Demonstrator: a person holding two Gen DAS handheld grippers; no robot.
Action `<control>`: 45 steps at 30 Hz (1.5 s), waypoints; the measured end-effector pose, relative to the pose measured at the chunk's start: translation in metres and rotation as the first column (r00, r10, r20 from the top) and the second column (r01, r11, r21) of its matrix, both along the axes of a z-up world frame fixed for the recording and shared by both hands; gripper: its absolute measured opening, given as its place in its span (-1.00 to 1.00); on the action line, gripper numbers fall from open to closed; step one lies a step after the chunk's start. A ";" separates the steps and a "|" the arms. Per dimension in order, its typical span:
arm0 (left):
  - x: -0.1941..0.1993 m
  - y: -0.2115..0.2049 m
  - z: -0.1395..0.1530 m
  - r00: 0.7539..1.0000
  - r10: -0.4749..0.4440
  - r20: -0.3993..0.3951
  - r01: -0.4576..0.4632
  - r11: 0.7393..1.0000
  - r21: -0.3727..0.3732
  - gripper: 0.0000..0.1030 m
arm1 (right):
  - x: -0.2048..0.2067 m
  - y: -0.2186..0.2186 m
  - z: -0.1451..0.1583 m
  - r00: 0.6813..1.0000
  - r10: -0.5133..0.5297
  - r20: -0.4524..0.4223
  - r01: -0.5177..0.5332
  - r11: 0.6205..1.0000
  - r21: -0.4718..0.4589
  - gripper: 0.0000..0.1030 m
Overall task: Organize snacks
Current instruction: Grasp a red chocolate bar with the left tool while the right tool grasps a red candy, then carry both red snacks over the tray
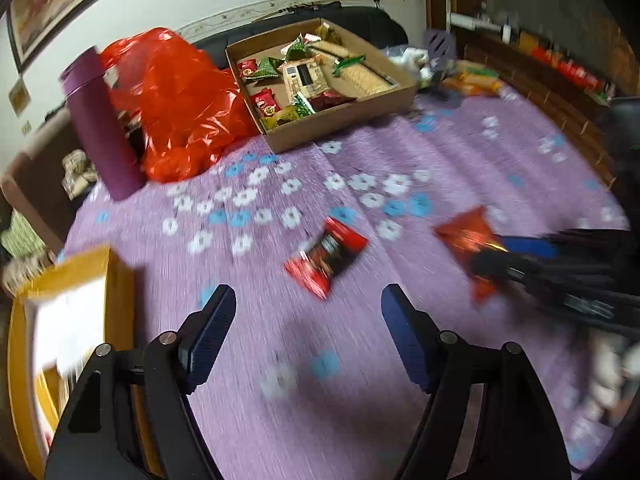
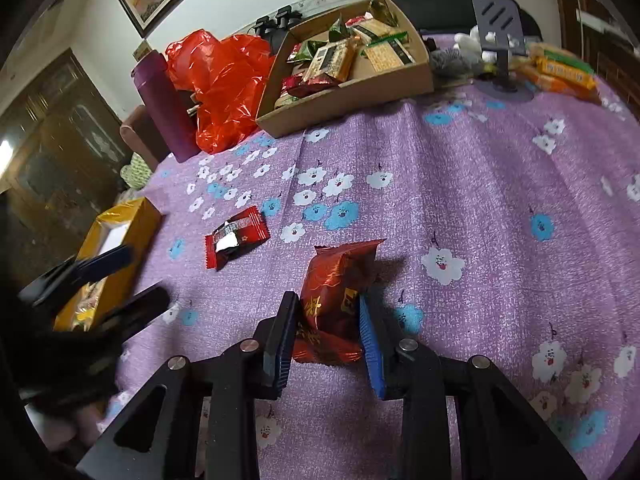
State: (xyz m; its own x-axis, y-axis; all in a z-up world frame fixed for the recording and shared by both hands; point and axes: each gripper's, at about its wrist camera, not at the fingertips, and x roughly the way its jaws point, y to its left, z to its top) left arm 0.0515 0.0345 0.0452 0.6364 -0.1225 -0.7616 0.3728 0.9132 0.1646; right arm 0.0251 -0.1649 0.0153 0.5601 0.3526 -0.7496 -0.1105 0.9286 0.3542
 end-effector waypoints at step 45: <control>-0.132 0.160 0.049 0.943 0.321 0.091 -0.275 0.902 -0.332 -0.52 | -0.028 0.035 0.017 0.987 0.055 0.154 -0.052 0.998 -0.027 -0.39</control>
State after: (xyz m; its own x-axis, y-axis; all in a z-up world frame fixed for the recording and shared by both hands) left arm -0.0809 0.1945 0.0943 0.7776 -0.1259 -0.6160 0.0696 0.9910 -0.1147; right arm -0.0024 -0.1298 0.0322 0.6507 0.3687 -0.6638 -0.2119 0.9277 0.3075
